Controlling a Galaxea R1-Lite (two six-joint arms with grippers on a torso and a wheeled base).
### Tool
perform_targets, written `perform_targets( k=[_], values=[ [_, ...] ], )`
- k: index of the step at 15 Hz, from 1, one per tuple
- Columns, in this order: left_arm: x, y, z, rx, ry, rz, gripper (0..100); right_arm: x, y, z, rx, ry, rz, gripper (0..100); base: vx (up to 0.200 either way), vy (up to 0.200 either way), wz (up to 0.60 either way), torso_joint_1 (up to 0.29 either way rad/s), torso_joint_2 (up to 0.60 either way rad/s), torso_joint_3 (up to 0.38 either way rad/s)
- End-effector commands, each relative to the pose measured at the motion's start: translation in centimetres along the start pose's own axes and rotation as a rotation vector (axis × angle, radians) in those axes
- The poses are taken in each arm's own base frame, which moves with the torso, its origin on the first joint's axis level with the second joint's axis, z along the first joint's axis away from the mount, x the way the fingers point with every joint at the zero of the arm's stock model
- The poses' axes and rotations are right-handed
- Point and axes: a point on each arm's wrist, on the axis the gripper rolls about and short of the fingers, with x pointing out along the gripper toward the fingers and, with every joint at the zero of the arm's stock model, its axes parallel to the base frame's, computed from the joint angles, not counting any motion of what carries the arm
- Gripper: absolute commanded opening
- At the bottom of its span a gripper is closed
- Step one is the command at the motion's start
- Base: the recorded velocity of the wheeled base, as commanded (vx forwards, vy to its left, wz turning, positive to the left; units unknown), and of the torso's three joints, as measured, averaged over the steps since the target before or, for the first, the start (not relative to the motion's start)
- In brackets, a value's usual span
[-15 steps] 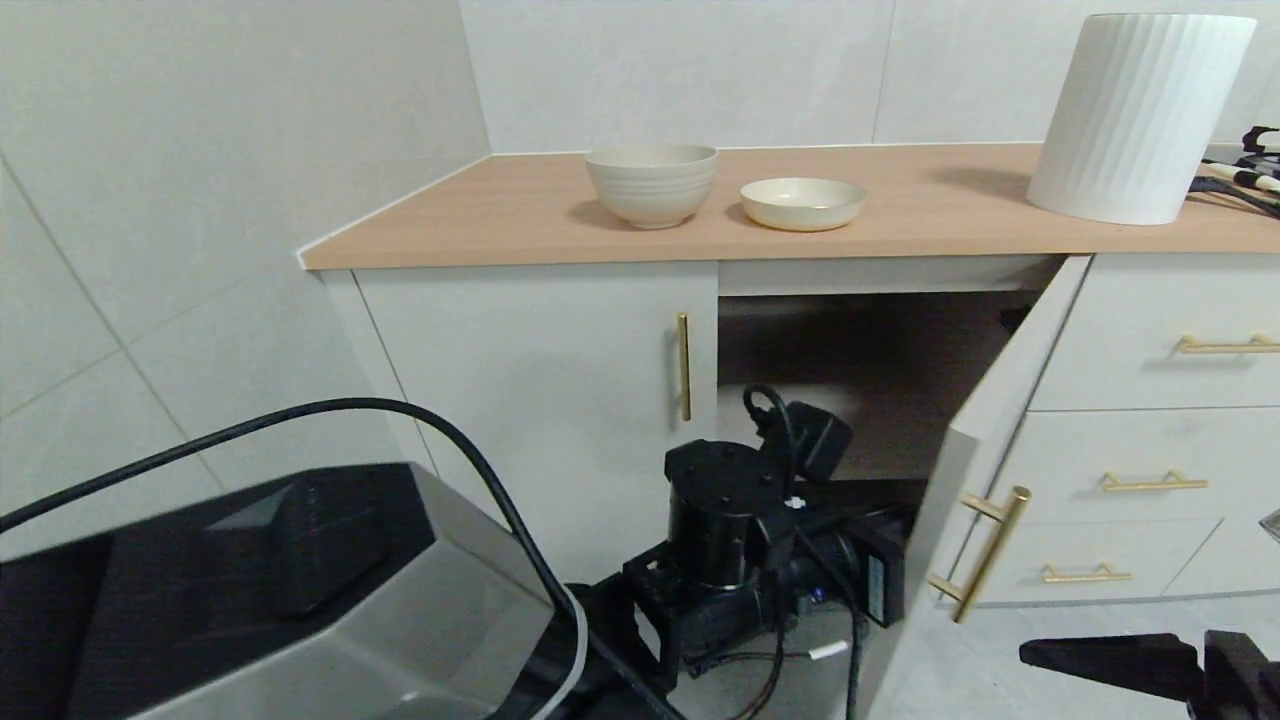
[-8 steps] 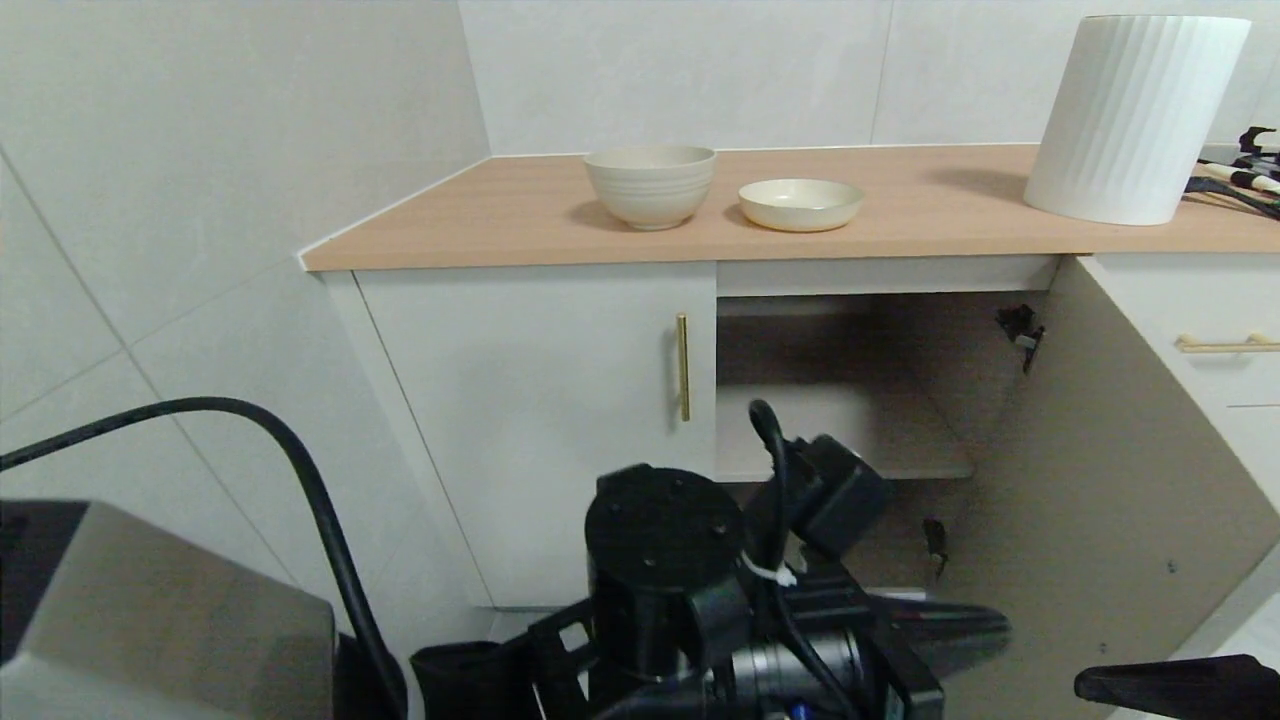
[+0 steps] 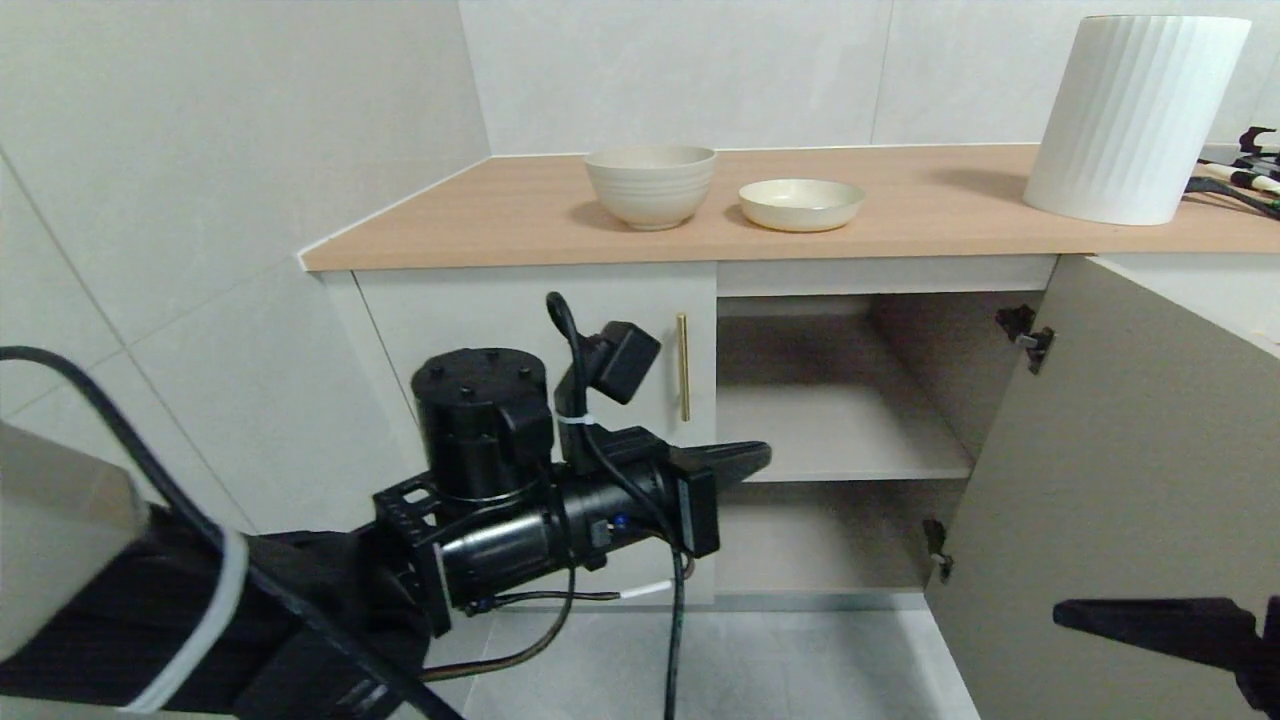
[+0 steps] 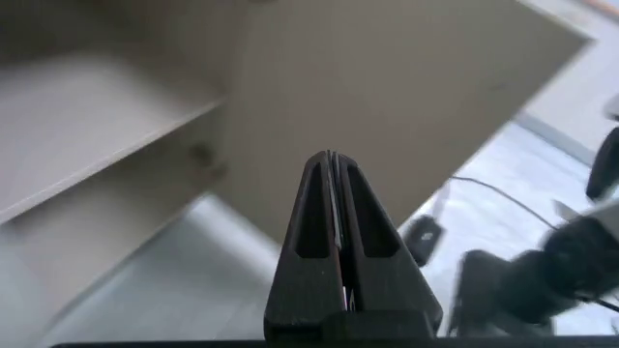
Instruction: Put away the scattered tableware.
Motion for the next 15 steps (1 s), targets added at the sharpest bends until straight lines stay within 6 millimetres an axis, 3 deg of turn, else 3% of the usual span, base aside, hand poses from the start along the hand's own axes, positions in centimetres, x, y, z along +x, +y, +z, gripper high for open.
perform_targets(
  k=[1,3,4,6,7,9,15],
  values=[
    [-7.1,0.6,4.1,-0.006,-0.047,0.146,0,3.2,-1.5,2.2,0.020,0.017,-0.146,100,0.000,0.000,0.00,0.000,0.00,0.000],
    [-10.6,0.1,4.9,0.006,-0.019,0.220,0,4.9,-2.4,3.7,0.024,0.008,-0.264,100,0.000,0.000,0.00,0.000,0.00,0.000],
    [-13.4,-0.9,5.2,-0.007,0.003,0.261,0,6.3,-3.2,5.1,0.026,0.009,-0.333,100,0.000,0.000,0.00,0.000,0.00,0.000],
    [-15.9,-1.7,5.5,-0.023,0.004,0.307,0,7.8,-4.0,6.9,0.024,-0.003,-0.364,100,0.000,0.000,0.00,0.000,0.00,0.000],
    [-16.4,-1.7,5.6,-0.023,-0.003,0.319,100,8.3,-4.3,7.6,0.025,-0.011,-0.381,100,0.000,0.000,0.00,0.000,0.00,0.000],
    [-17.0,-1.8,6.4,-0.006,-0.050,0.332,100,8.6,-4.3,9.3,0.029,0.015,-0.434,100,0.000,0.000,0.00,0.000,0.00,0.000],
    [-17.2,-1.9,7.2,0.022,-0.098,0.331,100,6.8,-3.6,9.6,0.033,0.005,-0.520,100,0.000,0.000,0.00,0.000,0.00,0.000]
  ],
)
